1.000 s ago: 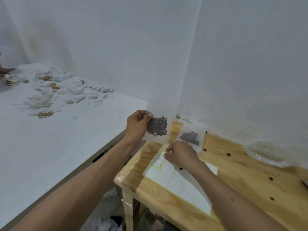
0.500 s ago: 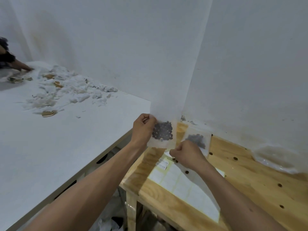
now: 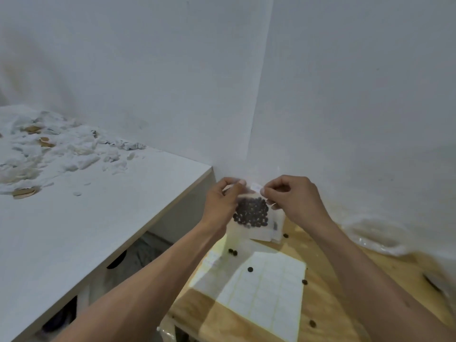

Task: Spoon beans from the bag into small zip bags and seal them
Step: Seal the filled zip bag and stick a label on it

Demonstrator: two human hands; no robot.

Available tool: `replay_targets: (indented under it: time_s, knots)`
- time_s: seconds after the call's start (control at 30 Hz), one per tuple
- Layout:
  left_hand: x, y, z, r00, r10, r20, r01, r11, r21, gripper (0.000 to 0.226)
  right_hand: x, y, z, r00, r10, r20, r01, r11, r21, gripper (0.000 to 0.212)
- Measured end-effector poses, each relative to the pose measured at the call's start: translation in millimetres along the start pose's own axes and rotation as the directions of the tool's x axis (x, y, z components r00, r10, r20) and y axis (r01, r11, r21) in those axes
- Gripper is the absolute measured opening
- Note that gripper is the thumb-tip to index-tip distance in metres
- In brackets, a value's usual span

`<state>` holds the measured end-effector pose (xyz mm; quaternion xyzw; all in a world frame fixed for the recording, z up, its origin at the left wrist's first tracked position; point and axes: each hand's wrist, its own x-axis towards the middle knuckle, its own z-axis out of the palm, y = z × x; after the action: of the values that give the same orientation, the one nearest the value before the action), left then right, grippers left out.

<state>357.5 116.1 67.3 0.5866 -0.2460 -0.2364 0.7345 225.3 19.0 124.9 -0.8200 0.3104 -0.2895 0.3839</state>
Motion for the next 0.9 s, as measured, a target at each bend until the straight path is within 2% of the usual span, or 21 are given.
replay_targets:
  time_s: [0.13,0.33,0.63,0.67,0.73,0.8,0.83,0.9]
  knots:
    - [-4.2,3.6,23.9,0.998,-0.002,0.07,0.001,1.0,0.014,0.022,4.0,10.2,-10.7,0.992,-0.062,-0.106,0.057,0.997,-0.044,0.005]
    - [-6.5,7.0,45.4,0.994,-0.013,0.109,0.008,0.999,0.041,0.033,3.9,20.5,-26.0,0.988,-0.07,-0.135,0.062,0.996,-0.057,0.005]
    - [-9.7,2.1,58.5,0.993,-0.012,0.12,0.005,0.998,0.056,0.015,3.0,33.8,-33.3,0.986,-0.041,-0.16,0.028,0.996,-0.086,0.004]
    - [-10.4,1.8,59.9,0.993,-0.012,0.116,0.005,0.998,0.058,0.015,1.8,35.9,-32.4,0.983,-0.036,-0.181,0.018,0.995,-0.1,0.008]
    - [-11.3,2.0,62.2,0.994,-0.02,0.11,0.015,0.999,0.048,0.015,-1.4,41.6,-30.3,0.964,-0.002,-0.267,-0.029,0.993,-0.113,0.032]
    - [-11.4,2.6,63.8,0.993,-0.027,0.115,0.024,0.999,0.028,0.016,-3.7,45.1,-31.7,0.944,0.138,-0.3,-0.13,0.99,0.046,0.062]
    - [-11.8,3.5,64.9,0.993,-0.026,0.119,0.024,1.0,0.017,0.016,-4.1,45.3,-33.9,0.94,0.226,-0.257,-0.185,0.967,0.173,0.07]
    - [-12.7,5.2,68.7,0.993,-0.011,0.12,0.012,1.0,-0.003,0.015,-3.2,47.9,-37.6,0.945,0.308,-0.106,-0.248,0.891,0.381,0.059]
